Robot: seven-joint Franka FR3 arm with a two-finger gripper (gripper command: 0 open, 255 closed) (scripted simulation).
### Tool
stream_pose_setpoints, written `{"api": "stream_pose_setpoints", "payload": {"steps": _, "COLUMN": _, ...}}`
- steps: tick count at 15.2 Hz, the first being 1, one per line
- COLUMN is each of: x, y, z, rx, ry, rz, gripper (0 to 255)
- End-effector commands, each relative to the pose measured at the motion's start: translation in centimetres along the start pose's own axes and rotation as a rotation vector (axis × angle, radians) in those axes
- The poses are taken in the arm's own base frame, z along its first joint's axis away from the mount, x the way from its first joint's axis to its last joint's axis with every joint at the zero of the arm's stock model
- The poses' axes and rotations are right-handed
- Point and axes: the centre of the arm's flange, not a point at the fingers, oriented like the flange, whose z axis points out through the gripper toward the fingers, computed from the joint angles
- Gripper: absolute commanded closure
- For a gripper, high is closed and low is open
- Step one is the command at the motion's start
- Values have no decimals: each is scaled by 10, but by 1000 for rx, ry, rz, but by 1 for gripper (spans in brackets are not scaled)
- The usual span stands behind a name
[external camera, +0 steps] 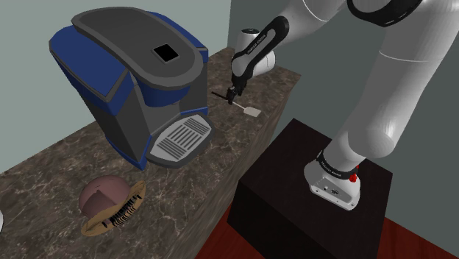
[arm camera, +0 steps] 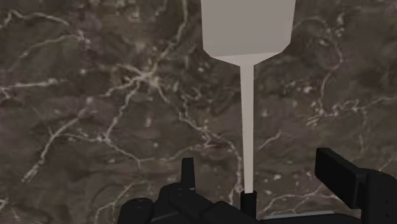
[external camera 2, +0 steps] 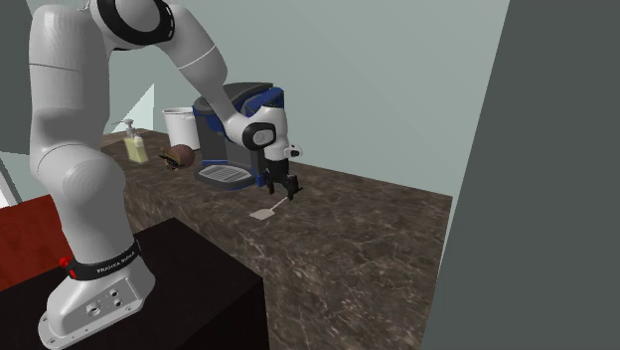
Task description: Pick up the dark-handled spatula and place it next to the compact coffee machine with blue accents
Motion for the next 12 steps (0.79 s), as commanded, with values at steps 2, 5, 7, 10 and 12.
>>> {"api": "stream_pose_setpoints", "payload": {"steps": 2, "x": 0, "y": 0, "z": -26, "rx": 0, "ry": 0, "rz": 0, "gripper": 0}}
{"api": "stream_pose_setpoints", "payload": {"steps": 5, "x": 0, "y": 0, "z": -50, "rx": 0, "ry": 0, "rz": 0, "gripper": 0}}
{"api": "stream_pose_setpoints", "payload": {"steps": 7, "x": 0, "y": 0, "z": -50, "rx": 0, "ry": 0, "rz": 0, "gripper": 0}}
{"api": "stream_pose_setpoints", "payload": {"steps": 10, "x": 0, "y": 0, "z": -50, "rx": 0, "ry": 0, "rz": 0, "gripper": 0}}
{"api": "stream_pose_setpoints", "payload": {"steps": 12, "x": 0, "y": 0, "z": -50, "rx": 0, "ry": 0, "rz": 0, "gripper": 0}}
